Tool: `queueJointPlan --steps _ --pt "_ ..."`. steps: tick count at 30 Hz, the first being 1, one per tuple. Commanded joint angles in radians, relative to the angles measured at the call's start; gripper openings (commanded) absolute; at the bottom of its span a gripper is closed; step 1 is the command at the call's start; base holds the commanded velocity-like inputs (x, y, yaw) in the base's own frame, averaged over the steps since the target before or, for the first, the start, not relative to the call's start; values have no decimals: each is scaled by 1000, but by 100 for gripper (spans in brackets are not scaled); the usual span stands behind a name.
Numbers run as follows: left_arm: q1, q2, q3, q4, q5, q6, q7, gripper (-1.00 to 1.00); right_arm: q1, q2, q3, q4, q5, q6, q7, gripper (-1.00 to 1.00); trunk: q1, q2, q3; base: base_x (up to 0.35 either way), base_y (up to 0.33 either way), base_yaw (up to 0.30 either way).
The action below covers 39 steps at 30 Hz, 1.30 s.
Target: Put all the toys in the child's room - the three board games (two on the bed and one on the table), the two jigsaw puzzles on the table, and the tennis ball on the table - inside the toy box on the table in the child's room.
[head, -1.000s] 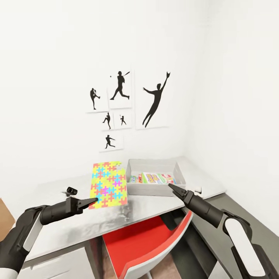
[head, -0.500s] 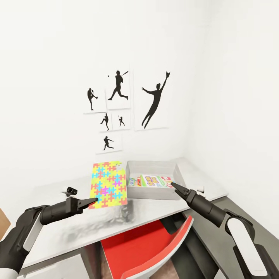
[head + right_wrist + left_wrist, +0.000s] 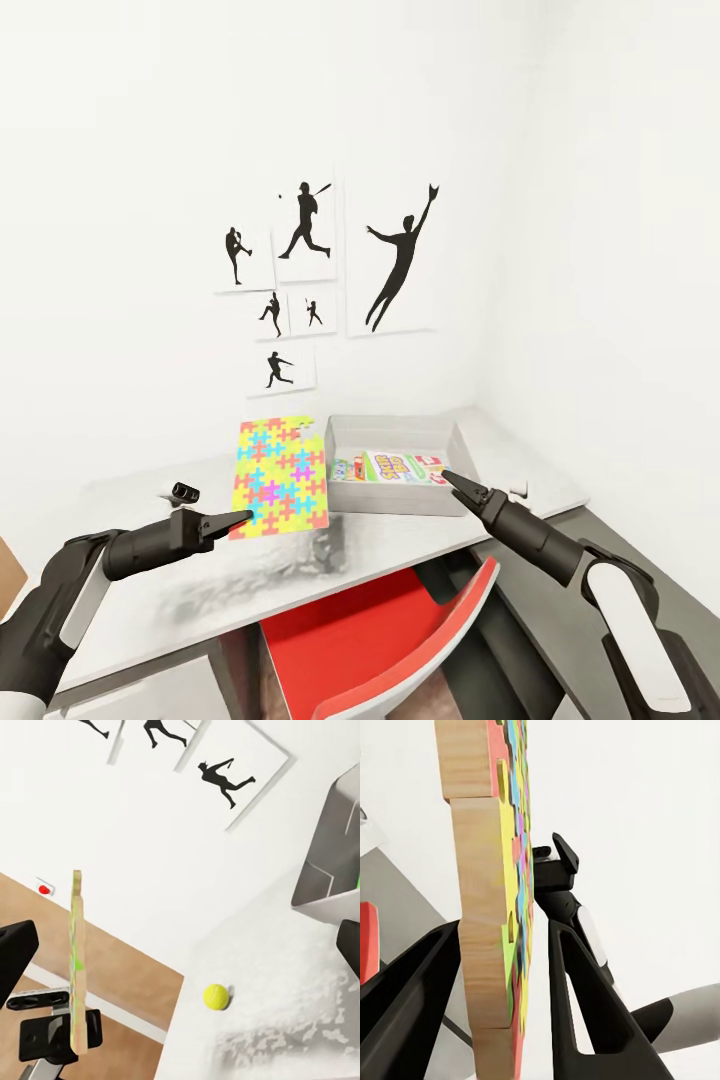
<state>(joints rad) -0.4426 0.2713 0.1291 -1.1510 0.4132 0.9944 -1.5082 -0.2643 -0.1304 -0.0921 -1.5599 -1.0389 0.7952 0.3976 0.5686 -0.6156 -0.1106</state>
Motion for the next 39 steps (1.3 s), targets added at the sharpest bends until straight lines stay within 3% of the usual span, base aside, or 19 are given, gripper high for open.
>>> queueJointPlan --steps 1,14,22,27,39 --pt "-1 0 0 0 1 10 -3 -100 -1 0 -1 0 0 6 3 100 0 -2 -2 0 0 0" --pt "-1 2 0 0 1 9 -4 -100 -1 -2 -4 0 0 6 -1 100 0 -2 -2 0 -47 0" --pt "-1 2 0 0 1 9 -4 -100 -1 -6 -75 3 2 44 -4 100 0 -2 -2 0 -7 0" --pt "-1 3 1 0 1 9 -3 -100 0 -3 -152 42 -2 94 0 100 0 -2 -2 79 0 0" --pt "-1 3 7 1 1 9 -4 -100 0 -2 -166 49 -6 98 6 100 0 -2 -2 86 0 -139"
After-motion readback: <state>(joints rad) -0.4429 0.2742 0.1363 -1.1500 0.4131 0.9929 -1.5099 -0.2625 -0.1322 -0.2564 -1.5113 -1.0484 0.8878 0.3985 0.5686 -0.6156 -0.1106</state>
